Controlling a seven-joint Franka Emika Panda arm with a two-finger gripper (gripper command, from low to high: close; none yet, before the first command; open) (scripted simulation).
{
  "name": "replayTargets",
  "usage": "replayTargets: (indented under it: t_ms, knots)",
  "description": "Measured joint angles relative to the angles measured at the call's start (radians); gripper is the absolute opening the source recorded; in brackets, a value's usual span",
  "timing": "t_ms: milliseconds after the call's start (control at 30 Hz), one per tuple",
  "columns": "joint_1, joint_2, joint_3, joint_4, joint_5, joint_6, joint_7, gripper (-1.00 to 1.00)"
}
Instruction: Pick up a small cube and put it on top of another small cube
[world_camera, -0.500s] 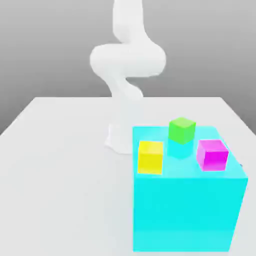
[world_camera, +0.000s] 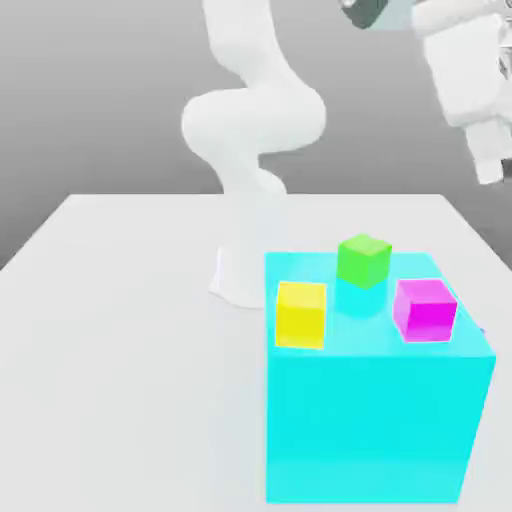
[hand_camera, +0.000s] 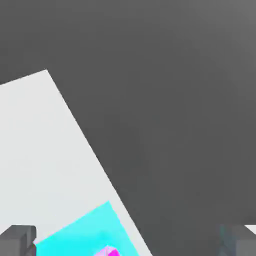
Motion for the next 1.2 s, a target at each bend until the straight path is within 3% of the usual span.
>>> replayTargets:
  t_ms: [333,500,700,733,967,1200]
  knots:
    - [0.224,0.259,0.088,-0.132,-0.001,0.155,-0.43,0.0]
    - [0.326,0.39,0.138,-0.198,-0.066,0.232,-0.599,0.0]
    - [0.387,0.598,0.063,-0.177,-0.172,0.395,-0.565,0.0]
    - [0.404,0.634,0.045,-0.171,-0.176,0.423,-0.562,-1.0]
    - [0.408,0.642,0.04,-0.169,-0.179,0.428,-0.559,-1.0]
    - [0.38,0.438,0.099,-0.196,-0.087,0.256,-0.647,-1.0]
